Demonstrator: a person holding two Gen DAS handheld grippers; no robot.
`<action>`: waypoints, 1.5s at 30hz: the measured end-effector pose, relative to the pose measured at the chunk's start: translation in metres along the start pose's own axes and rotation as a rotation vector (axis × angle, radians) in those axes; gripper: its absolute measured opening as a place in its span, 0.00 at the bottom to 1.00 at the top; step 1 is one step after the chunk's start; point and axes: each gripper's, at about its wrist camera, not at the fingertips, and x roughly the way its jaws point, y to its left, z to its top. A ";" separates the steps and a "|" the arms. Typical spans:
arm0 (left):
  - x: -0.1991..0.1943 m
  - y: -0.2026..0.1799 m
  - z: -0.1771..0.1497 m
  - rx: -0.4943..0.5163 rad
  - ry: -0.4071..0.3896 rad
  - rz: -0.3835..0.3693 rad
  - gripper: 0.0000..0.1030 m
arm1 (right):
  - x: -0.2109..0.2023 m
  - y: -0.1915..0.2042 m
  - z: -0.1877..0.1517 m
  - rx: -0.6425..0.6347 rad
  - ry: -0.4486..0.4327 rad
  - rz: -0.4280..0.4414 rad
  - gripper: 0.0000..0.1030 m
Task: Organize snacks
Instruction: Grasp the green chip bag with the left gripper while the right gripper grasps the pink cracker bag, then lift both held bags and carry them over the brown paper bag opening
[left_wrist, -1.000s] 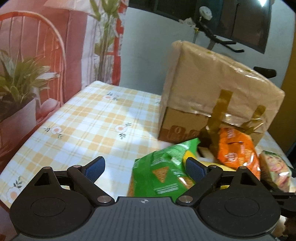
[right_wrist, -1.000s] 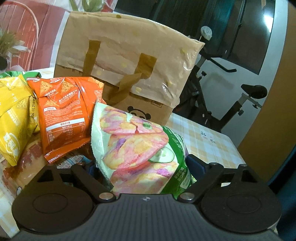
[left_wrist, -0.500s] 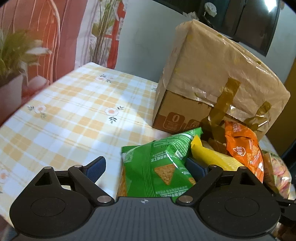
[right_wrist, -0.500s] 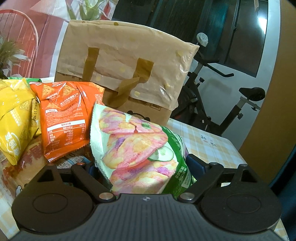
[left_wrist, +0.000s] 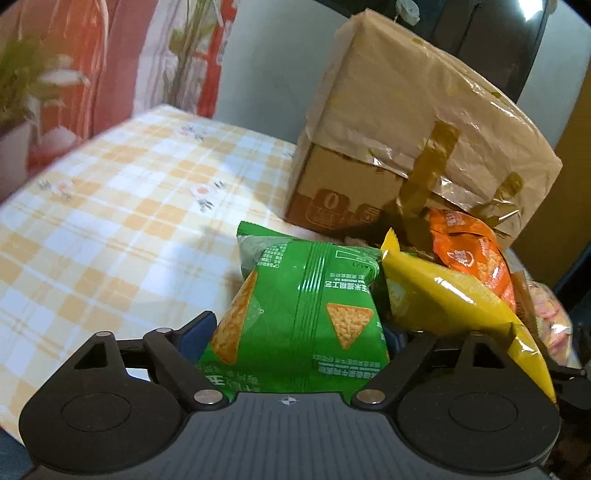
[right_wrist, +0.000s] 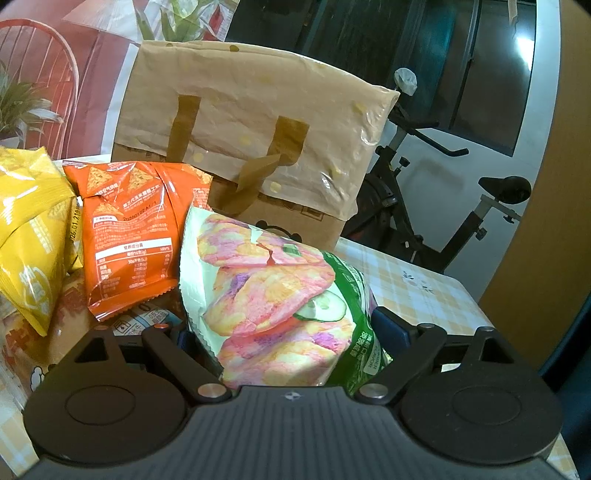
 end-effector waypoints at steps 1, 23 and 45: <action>-0.003 0.000 0.001 0.010 -0.018 0.031 0.84 | 0.000 0.000 0.000 0.001 0.000 0.001 0.90; -0.047 0.017 0.020 -0.010 -0.191 0.284 0.84 | -0.006 -0.018 0.003 0.075 -0.001 0.035 0.87; -0.112 -0.052 0.072 0.089 -0.348 0.179 0.84 | -0.054 -0.081 0.080 0.322 -0.093 0.125 0.85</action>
